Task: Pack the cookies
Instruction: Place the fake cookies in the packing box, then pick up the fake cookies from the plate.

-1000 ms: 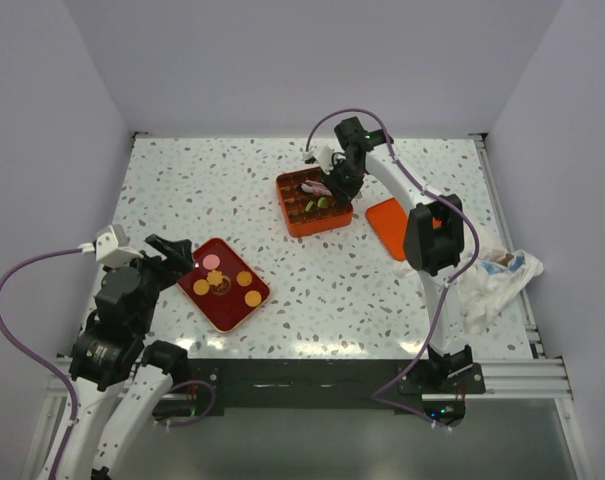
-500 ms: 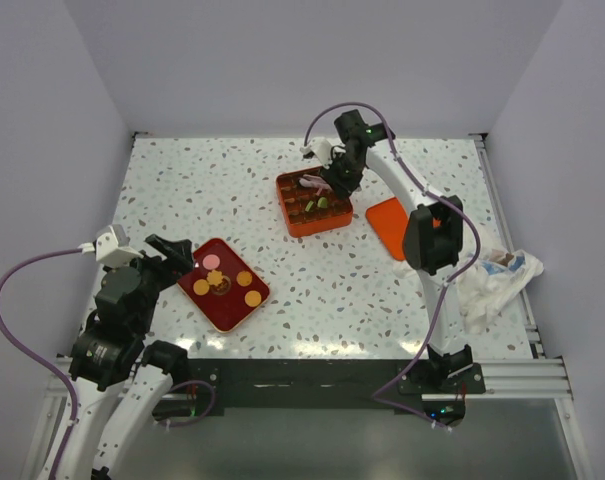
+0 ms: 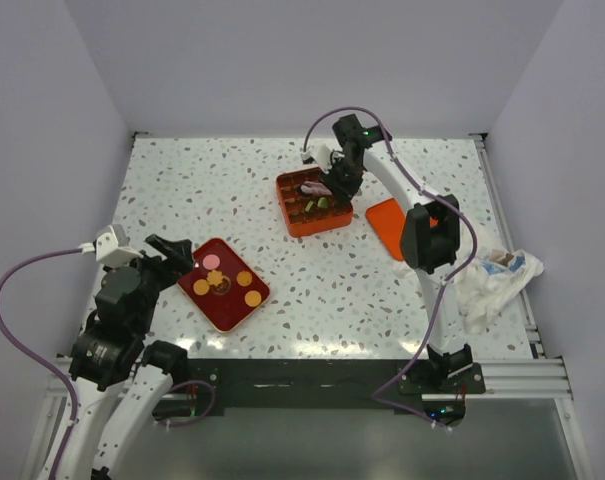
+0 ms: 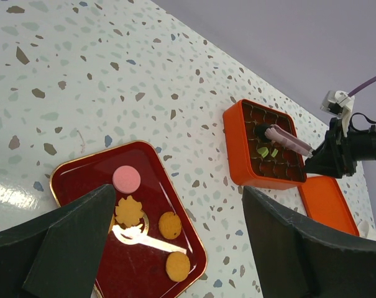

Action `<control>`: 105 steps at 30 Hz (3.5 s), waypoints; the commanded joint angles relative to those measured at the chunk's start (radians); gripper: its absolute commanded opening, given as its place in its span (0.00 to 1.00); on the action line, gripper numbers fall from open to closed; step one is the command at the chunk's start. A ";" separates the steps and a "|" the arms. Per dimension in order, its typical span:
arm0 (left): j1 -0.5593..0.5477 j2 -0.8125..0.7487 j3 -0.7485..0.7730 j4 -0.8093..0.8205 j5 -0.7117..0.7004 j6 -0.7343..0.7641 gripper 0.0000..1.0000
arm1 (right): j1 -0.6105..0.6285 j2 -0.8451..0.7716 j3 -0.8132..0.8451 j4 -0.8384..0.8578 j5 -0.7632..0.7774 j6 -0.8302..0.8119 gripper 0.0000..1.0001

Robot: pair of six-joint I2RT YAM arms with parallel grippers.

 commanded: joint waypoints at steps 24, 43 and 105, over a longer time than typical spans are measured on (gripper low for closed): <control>-0.004 0.005 0.013 0.039 0.002 0.015 0.88 | 0.025 -0.036 0.064 0.042 0.027 0.087 0.39; -0.004 0.002 0.019 0.033 -0.006 0.015 0.88 | 0.090 -0.226 -0.128 0.026 -0.324 -0.055 0.26; -0.004 -0.053 0.017 -0.070 -0.036 -0.024 0.89 | 0.586 -0.074 -0.326 0.339 -0.031 0.170 0.46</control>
